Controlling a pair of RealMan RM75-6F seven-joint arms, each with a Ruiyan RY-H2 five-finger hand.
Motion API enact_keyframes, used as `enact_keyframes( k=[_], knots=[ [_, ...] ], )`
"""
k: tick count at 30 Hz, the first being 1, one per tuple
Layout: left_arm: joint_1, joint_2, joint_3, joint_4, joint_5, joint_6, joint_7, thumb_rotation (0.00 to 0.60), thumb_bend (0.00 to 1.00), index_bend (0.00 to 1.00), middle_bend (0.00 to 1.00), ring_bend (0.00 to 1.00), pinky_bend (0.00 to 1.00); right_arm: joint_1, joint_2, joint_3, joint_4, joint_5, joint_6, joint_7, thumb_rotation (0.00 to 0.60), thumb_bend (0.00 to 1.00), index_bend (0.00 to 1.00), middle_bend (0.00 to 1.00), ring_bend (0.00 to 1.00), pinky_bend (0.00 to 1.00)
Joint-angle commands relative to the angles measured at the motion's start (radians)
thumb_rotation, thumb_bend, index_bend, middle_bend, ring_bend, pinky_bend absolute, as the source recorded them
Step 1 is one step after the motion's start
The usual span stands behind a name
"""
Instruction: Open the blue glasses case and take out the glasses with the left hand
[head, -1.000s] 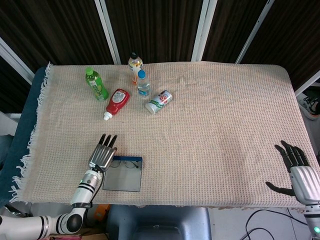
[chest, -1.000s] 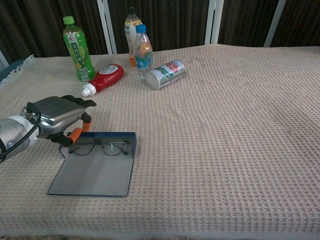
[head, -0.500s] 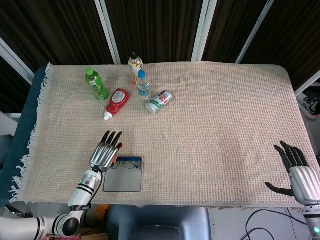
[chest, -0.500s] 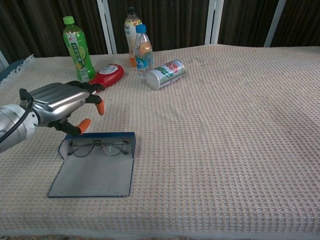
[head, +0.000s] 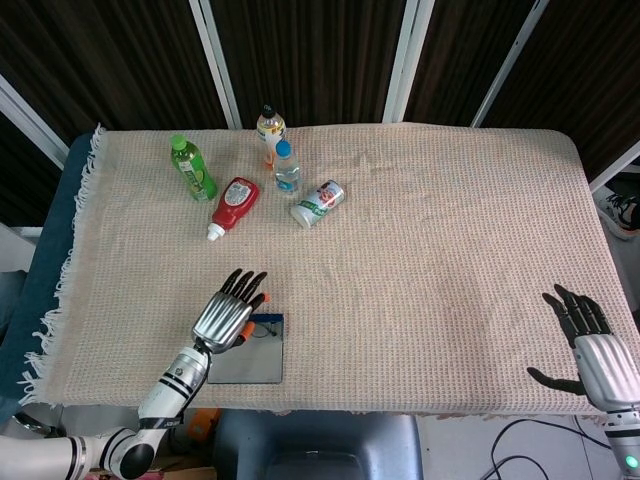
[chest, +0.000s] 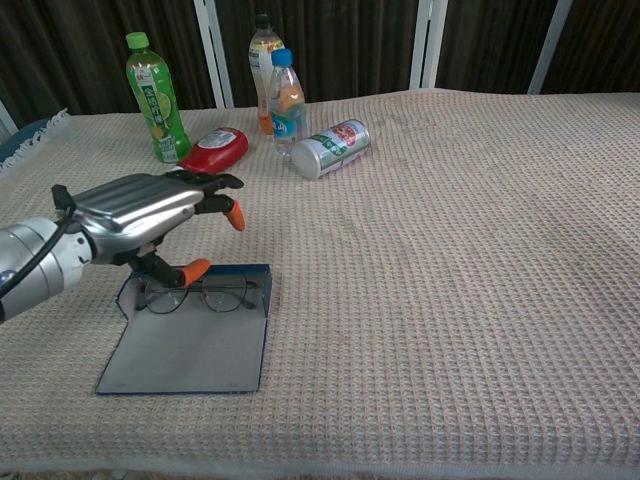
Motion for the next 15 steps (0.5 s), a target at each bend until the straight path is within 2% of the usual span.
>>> enact_keyframes(
  k=[1,7,15],
  knots=[
    [-0.022,-0.029,-0.006,0.021,-0.096,-0.044,0.047,0.600,0.41,0.25,0.00,0.00,0.00,0.000,0.001,0.000,0.000,-0.001,0.000,0.001,0.600,0.18,0.00,0.00,0.00,0.00],
    [-0.038,-0.038,-0.015,0.031,-0.186,-0.069,0.060,0.600,0.43,0.29,0.00,0.00,0.00,0.001,0.002,0.001,0.002,0.004,0.000,0.005,0.600,0.18,0.00,0.00,0.00,0.00],
    [-0.039,-0.033,-0.008,0.037,-0.166,-0.055,0.027,0.600,0.45,0.35,0.00,0.00,0.00,0.003,-0.001,0.001,0.001,0.006,-0.003,-0.003,0.600,0.18,0.00,0.00,0.00,0.00]
  ],
)
